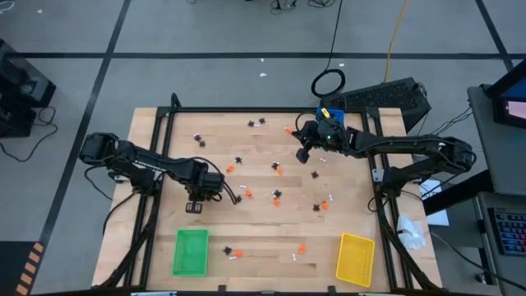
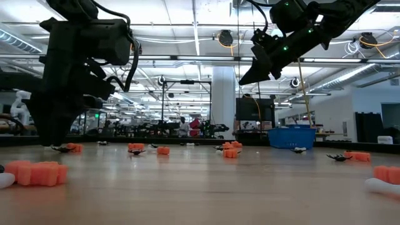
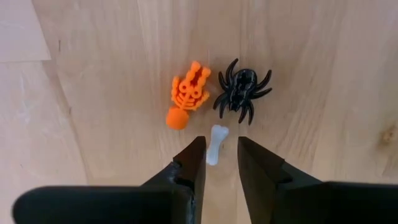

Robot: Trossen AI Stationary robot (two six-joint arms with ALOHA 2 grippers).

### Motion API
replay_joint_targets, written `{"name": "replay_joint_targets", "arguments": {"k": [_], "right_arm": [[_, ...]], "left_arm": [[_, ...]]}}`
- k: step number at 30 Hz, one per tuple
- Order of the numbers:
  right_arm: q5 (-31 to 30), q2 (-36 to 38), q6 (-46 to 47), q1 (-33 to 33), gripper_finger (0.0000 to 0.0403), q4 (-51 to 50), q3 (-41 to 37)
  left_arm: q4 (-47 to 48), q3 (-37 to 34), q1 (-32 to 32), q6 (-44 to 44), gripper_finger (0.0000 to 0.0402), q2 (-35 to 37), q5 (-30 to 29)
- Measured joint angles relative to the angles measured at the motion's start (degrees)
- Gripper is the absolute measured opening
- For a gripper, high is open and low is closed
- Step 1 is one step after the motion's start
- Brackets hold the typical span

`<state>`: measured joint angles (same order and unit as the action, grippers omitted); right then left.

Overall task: Sort Halloween decoration
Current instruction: Put the white bone toy into the green bin

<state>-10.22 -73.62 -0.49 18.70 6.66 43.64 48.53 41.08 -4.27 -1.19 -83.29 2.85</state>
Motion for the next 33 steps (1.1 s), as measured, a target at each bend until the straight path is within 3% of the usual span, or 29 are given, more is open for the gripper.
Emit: {"name": "replay_joint_targets", "arguments": {"k": [16,25,33], "right_arm": [[-0.1,0.0,-0.3,-0.1,0.0004,0.0,0.0],[-0.1,0.0,-0.4,-0.1,0.0004,0.0,0.0],[-0.2,0.0,-0.4,-0.1,0.0004,0.0,0.0]], "left_arm": [[0.0,0.3,0.0,0.0,0.0074,-6.0,-2.5],[0.2,0.2,0.0,0.1,0.0009,-5.7,-2.5],[3.0,2.8,0.0,0.3,0.0003,-6.1,-2.7]]}}
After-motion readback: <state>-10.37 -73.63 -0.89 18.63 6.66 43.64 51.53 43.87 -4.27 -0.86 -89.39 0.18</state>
